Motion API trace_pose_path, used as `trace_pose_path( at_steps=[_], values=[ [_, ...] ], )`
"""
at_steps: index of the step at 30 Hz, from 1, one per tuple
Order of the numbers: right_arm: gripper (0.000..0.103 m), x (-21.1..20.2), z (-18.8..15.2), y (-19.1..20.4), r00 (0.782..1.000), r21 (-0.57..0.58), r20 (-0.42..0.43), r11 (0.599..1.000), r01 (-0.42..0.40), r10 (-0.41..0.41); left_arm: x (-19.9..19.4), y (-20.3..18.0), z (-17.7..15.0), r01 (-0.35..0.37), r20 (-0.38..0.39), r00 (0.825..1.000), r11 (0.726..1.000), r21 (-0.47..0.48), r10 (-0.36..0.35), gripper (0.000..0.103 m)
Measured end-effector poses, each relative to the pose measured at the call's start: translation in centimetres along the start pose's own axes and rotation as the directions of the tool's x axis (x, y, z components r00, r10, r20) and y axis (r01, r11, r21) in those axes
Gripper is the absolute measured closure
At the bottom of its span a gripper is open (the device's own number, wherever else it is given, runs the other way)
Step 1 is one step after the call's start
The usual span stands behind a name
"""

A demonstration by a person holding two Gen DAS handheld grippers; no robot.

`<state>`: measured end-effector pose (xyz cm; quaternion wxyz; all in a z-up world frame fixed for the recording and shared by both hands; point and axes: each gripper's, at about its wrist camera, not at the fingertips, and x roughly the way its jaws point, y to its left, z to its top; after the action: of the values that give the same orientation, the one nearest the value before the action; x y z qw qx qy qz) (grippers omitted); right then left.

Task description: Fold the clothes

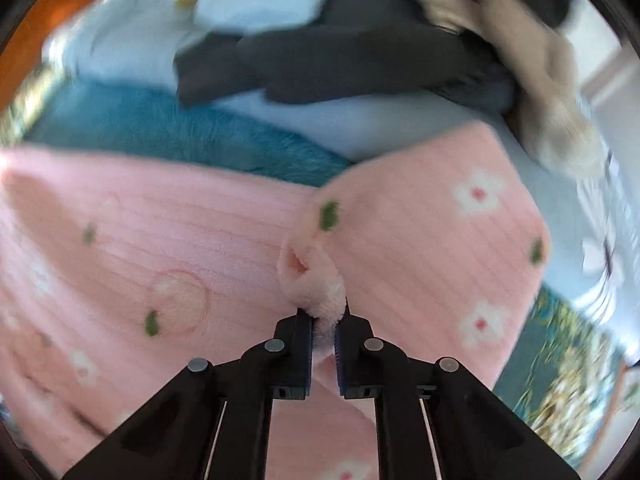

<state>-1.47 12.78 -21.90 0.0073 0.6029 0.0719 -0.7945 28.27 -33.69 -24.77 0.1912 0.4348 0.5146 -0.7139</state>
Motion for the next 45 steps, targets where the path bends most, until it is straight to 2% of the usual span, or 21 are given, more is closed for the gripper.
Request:
trace_pose_path(
  at_steps=[3, 6, 10, 12, 14, 18, 19, 20, 21, 22, 23, 24, 25, 28, 31, 34, 36, 39, 40, 43, 45],
  values=[
    [0.095, -3.9, -1.3, -3.6, 0.995, 0.089, 0.064, 0.993, -0.078, 0.073, 0.1, 1.1, 0.0, 0.014, -0.002, 1.0, 0.999, -0.037, -0.014, 0.045],
    [0.095, -7.3, -2.9, -8.3, 0.987, 0.178, 0.132, 0.977, -0.113, 0.09, 0.0, 1.7, 0.1, 0.026, 0.001, 1.0, 0.997, -0.069, -0.026, 0.045],
    [0.095, -10.7, -6.3, -15.2, 0.981, 0.323, 0.19, 0.942, -0.094, 0.033, 0.2, 1.7, 0.3, 0.031, 0.0, 1.0, 0.996, -0.08, -0.031, 0.045],
    [0.095, -11.2, -8.0, -18.7, 0.983, 0.39, 0.181, 0.919, -0.055, -0.018, 0.2, 1.6, 0.3, 0.032, -0.002, 0.999, 0.997, -0.077, -0.032, 0.045],
    [0.095, -10.6, -10.6, -22.6, 0.989, 0.49, 0.145, 0.871, -0.034, -0.043, 0.2, 1.5, 0.2, 0.034, -0.004, 0.999, 0.997, -0.076, -0.034, 0.045],
    [0.095, -6.3, -15.4, -29.2, 0.999, 0.69, 0.032, 0.724, -0.001, -0.029, 0.1, 1.6, 0.2, 0.033, -0.007, 0.999, 0.996, -0.078, -0.034, 0.045],
    [0.095, -4.9, -17.2, -30.6, 1.0, 0.761, 0.024, 0.648, -0.028, 0.015, 0.0, 1.6, 0.2, 0.033, -0.006, 0.999, 0.996, -0.078, -0.033, 0.045],
    [0.095, -3.6, -19.2, -31.9, 0.997, 0.832, 0.037, 0.55, -0.072, 0.074, -0.1, 1.6, 0.3, 0.031, -0.004, 0.999, 0.996, -0.079, -0.032, 0.044],
    [0.095, -2.7, -20.6, -32.3, 0.994, 0.87, 0.049, 0.484, -0.093, 0.102, -0.2, 1.6, 0.3, 0.029, -0.002, 1.0, 0.996, -0.08, -0.029, 0.044],
    [0.095, -2.0, -21.9, -32.7, 0.99, 0.901, 0.063, 0.42, -0.111, 0.126, -0.2, 1.7, 0.3, 0.027, 0.0, 1.0, 0.996, -0.082, -0.027, 0.044],
    [0.094, -1.7, -22.3, -32.7, 0.988, 0.907, 0.073, 0.403, -0.121, 0.134, -0.3, 1.8, 0.3, 0.026, 0.002, 1.0, 0.996, -0.084, -0.025, 0.044],
    [0.094, -1.7, -22.3, -32.6, 0.989, 0.904, 0.076, 0.409, -0.121, 0.124, -0.3, 1.8, 0.3, 0.023, 0.002, 1.0, 0.996, -0.086, -0.023, 0.044],
    [0.093, -1.9, -22.0, -32.5, 0.991, 0.893, 0.067, 0.436, -0.11, 0.113, -0.3, 1.9, 0.3, 0.021, 0.003, 1.0, 0.996, -0.087, -0.021, 0.044],
    [0.079, -2.9, -20.4, -32.6, 0.997, 0.835, 0.018, 0.547, -0.057, 0.076, -0.4, 1.9, 0.2, 0.014, 0.005, 1.0, 0.996, -0.083, -0.013, 0.044],
    [0.074, -5.7, -19.0, -32.9, 0.997, 0.749, -0.003, 0.66, 0.052, -0.075, -0.3, 1.6, 0.2, 0.007, 0.007, 1.0, 0.997, -0.073, -0.006, 0.044],
    [0.074, -7.9, -17.5, -32.6, 0.98, 0.686, 0.004, 0.714, 0.14, -0.197, -0.3, 1.4, 0.1, -0.001, 0.005, 1.0, 0.998, -0.065, 0.002, 0.044],
    [0.07, -7.9, -15.8, -31.0, 0.984, 0.589, 0.051, 0.801, 0.11, -0.172, -0.4, 1.1, 0.0, -0.002, 0.009, 1.0, 0.999, -0.052, 0.002, 0.044],
    [0.045, -7.0, -12.9, -25.4, 0.993, 0.37, 0.1, 0.929, 0.017, -0.057, -1.0, 0.4, -0.2, 0.004, 0.028, 1.0, 1.0, -0.019, -0.003, 0.044],
    [0.044, -6.4, -12.3, -23.5, 0.995, 0.306, 0.1, 0.952, -0.008, -0.023, -1.2, 0.1, -0.2, 0.005, 0.033, 0.999, 1.0, -0.01, -0.005, 0.044],
    [0.044, -3.9, -11.1, -19.2, 0.999, 0.172, 0.035, 0.985, 0.013, -0.019, -1.5, -0.2, -0.4, 0.007, 0.042, 0.999, 1.0, 0.006, -0.007, 0.044],
    [0.044, -2.0, -11.1, -17.7, 0.997, 0.104, -0.02, 0.992, 0.077, -0.075, -1.7, -0.2, -0.5, 0.011, 0.049, 0.999, 1.0, 0.007, -0.012, 0.044]
  ],
)
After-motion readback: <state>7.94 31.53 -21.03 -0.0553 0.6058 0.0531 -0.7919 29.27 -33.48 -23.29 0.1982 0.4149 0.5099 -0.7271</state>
